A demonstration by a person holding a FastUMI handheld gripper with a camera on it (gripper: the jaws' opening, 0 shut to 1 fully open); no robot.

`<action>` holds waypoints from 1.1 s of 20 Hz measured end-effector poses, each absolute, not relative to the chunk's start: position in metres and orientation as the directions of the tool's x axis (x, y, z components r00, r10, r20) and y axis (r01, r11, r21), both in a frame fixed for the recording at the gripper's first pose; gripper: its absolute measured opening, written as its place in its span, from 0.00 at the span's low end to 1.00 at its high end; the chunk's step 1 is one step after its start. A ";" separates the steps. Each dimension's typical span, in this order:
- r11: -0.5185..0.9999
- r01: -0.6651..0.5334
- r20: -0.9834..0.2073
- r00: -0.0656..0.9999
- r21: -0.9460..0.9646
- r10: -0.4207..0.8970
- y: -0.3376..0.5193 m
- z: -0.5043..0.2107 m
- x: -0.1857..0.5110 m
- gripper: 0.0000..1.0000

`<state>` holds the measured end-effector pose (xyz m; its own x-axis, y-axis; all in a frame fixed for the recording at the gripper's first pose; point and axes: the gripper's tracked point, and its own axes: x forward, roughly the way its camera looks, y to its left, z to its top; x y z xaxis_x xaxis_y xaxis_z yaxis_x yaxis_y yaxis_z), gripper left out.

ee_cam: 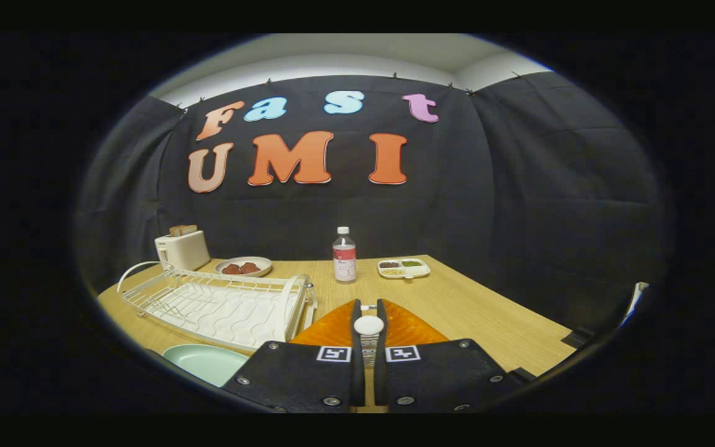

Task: Take the plate from the dish rack, then take the spoon from the basket and place it into the plate.

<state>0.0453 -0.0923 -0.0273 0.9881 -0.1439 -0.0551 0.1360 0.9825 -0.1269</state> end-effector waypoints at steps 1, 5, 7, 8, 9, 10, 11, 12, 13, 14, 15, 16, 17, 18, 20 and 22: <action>0.981 0.139 -0.046 0.988 -0.132 -0.146 -0.091 -0.022 0.041 0.06; 0.979 0.135 -0.016 0.990 -0.154 -0.139 -0.080 -0.005 0.022 0.06; 0.981 0.129 -0.009 0.991 -0.147 -0.131 -0.073 -0.001 0.012 0.06; 0.983 0.121 -0.008 0.992 -0.140 -0.123 -0.068 0.001 0.008 0.06; 0.985 0.112 -0.009 0.993 -0.133 -0.114 -0.062 0.000 0.002 0.06; 0.986 0.102 -0.010 0.995 -0.129 -0.104 -0.056 0.000 -0.003 0.06; 0.987 0.092 -0.012 0.995 -0.129 -0.095 -0.051 -0.002 -0.009 0.06; 0.988 0.083 -0.012 0.996 -0.129 -0.085 -0.046 -0.003 -0.014 0.06; 0.989 0.072 -0.013 0.997 -0.129 -0.075 -0.040 -0.004 -0.019 0.06; 0.990 0.062 -0.012 0.998 -0.126 -0.065 -0.035 -0.005 -0.024 0.06; 0.992 0.049 -0.016 0.999 -0.120 -0.052 -0.028 -0.008 -0.029 0.06; 0.993 0.033 -0.022 0.999 -0.112 -0.036 -0.020 -0.010 -0.034 0.06; 0.994 0.016 -0.027 0.999 -0.107 -0.019 -0.013 -0.013 -0.039 0.06; 0.994 0.005 -0.030 0.999 -0.108 -0.009 -0.007 -0.016 -0.043 0.06; 0.994 -0.019 -0.033 0.999 -0.109 0.016 0.007 -0.021 -0.051 0.06; 0.993 -0.052 -0.039 0.998 -0.102 0.048 0.023 -0.026 -0.058 0.06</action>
<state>-0.0583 0.0229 -0.0264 0.9981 0.0485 -0.0391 -0.0522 0.9934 -0.1021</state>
